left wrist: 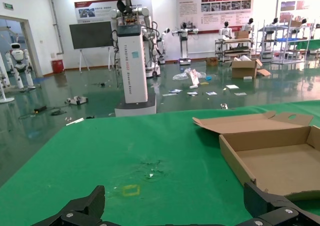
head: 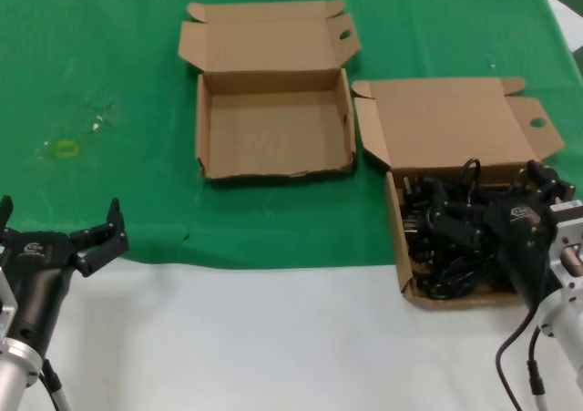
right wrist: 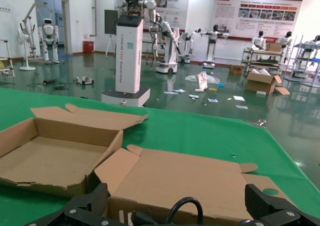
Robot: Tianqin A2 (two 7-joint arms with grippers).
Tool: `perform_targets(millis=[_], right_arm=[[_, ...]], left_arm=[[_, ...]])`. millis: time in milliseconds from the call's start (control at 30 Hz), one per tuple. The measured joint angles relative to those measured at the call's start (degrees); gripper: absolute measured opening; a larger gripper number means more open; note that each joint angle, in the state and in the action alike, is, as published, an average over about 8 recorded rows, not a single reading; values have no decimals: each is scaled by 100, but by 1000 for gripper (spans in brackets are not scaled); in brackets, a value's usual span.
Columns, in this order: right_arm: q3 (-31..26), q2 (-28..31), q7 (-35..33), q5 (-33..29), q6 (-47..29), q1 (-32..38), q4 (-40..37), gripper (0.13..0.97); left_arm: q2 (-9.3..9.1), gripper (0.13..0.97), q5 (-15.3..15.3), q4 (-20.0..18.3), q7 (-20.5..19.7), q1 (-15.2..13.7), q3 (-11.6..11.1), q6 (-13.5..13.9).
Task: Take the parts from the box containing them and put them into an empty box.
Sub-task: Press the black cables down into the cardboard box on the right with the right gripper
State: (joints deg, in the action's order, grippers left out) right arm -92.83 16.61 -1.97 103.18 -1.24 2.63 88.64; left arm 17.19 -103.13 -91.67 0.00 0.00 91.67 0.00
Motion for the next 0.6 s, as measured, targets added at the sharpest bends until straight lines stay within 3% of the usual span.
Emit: perform_targets(millis=[600], right_arm=[[0, 0, 0, 0, 0, 0, 0, 966]], left_arm=[[0, 966, 0, 0, 0, 0, 0, 0]])
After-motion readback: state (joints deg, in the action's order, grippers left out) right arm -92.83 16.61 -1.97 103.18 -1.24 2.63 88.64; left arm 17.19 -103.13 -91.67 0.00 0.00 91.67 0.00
